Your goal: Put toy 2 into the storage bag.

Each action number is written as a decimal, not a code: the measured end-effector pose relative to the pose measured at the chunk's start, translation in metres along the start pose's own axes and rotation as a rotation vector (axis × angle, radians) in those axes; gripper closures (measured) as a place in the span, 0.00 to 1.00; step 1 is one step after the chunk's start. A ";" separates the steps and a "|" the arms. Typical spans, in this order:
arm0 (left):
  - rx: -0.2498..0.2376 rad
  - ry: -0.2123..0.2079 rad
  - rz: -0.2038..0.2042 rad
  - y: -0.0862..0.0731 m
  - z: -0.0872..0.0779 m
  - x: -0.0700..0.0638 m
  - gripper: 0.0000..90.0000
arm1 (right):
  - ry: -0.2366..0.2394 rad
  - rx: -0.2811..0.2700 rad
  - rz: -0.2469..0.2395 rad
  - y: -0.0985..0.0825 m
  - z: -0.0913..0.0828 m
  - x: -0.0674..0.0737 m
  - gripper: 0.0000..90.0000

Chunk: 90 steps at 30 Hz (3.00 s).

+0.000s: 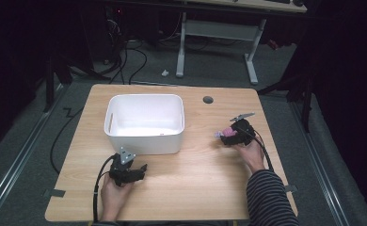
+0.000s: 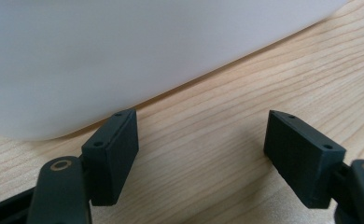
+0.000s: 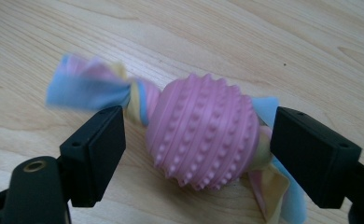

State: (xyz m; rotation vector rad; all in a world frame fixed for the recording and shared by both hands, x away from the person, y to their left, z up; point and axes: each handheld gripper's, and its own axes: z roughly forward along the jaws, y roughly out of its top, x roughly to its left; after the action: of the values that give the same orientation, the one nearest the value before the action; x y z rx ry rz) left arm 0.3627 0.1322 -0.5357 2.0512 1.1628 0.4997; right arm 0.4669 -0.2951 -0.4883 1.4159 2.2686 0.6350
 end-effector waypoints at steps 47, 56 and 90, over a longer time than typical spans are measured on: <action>0.001 -0.005 0.006 0.000 0.000 0.000 0.29 | 0.148 -0.168 0.039 0.000 -0.061 -0.003 0.39; 0.001 -0.007 0.005 0.000 0.000 0.000 0.29 | 0.139 -0.213 0.024 0.010 -0.077 0.000 0.39; 0.001 -0.011 0.010 0.000 0.000 0.000 0.28 | 0.236 -0.243 -0.077 0.058 -0.103 0.035 0.39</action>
State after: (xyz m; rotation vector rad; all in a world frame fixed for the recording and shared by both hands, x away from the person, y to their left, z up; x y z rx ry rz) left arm 0.3623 0.1320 -0.5358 2.0592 1.1470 0.4920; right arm 0.4385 -0.2585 -0.3737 1.1845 2.3113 1.0610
